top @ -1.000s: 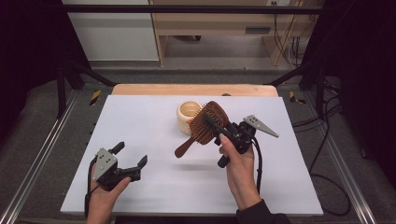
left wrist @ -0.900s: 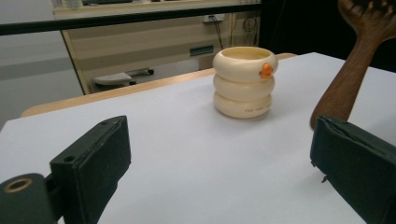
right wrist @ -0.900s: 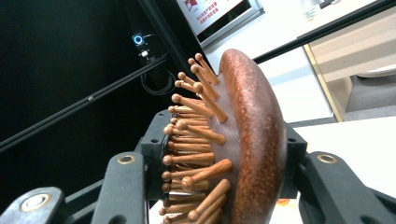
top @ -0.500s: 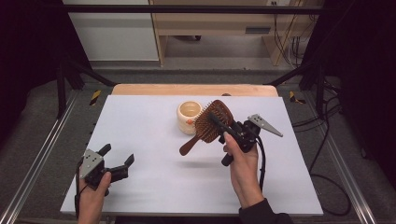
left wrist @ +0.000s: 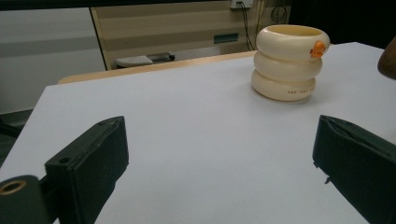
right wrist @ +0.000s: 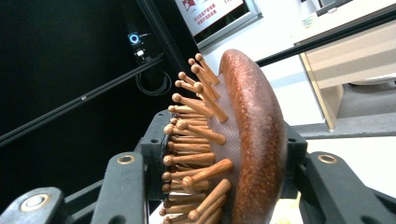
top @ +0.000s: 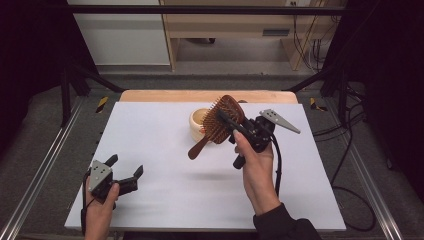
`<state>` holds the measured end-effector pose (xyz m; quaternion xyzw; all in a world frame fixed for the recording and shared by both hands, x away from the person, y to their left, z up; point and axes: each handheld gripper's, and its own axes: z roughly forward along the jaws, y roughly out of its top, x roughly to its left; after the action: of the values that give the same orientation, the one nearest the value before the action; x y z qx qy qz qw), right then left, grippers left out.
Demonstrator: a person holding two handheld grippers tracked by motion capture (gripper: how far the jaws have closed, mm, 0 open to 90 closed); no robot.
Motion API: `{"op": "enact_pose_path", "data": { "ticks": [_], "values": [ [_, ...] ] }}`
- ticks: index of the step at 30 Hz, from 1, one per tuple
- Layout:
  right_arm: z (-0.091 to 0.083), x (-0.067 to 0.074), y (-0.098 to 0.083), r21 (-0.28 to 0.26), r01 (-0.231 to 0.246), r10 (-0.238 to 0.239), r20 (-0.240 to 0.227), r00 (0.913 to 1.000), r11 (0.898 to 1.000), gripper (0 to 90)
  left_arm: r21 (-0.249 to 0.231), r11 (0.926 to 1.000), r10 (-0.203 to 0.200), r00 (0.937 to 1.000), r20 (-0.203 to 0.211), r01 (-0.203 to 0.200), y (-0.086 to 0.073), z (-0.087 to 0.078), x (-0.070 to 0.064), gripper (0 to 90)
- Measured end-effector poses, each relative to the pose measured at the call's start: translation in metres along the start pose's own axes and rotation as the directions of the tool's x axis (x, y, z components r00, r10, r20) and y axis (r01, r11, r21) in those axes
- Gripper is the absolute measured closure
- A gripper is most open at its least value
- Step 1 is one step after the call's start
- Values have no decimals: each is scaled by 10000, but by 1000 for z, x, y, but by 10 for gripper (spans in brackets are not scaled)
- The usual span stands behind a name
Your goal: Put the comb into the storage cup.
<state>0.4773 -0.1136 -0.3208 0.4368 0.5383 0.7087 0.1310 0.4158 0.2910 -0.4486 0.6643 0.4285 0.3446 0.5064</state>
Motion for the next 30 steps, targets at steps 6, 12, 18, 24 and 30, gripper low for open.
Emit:
{"op": "enact_pose_path", "data": {
  "ticks": [6, 12, 18, 24, 30],
  "values": [
    [18, 11, 14, 34, 26, -26, -28, 10000, 10000, 512, -17, 9998, 196, 9998, -80, -196, -1, -1, 2, 36],
    [36, 19, 29, 29, 309, -309, 12, 9995, 9995, 512, -96, 9999, 142, 9998, -150, -144, -1, -1, 3, 36],
    [53, 21, 42, 36, 523, -523, 153, 9985, 9986, 512, -69, 9999, 143, 9998, -127, -144, -1, 0, 3, 36],
    [64, 18, 55, 17, 568, -569, 390, 9976, 9984, 512, -126, 9994, 325, 9992, -234, -328, -1, 0, 2, 38],
    [72, 14, 67, -65, 728, -723, 647, 9953, 9973, 512, -283, 9952, 932, 9956, -127, -935, -2, 0, 2, 40]
  ]
}}
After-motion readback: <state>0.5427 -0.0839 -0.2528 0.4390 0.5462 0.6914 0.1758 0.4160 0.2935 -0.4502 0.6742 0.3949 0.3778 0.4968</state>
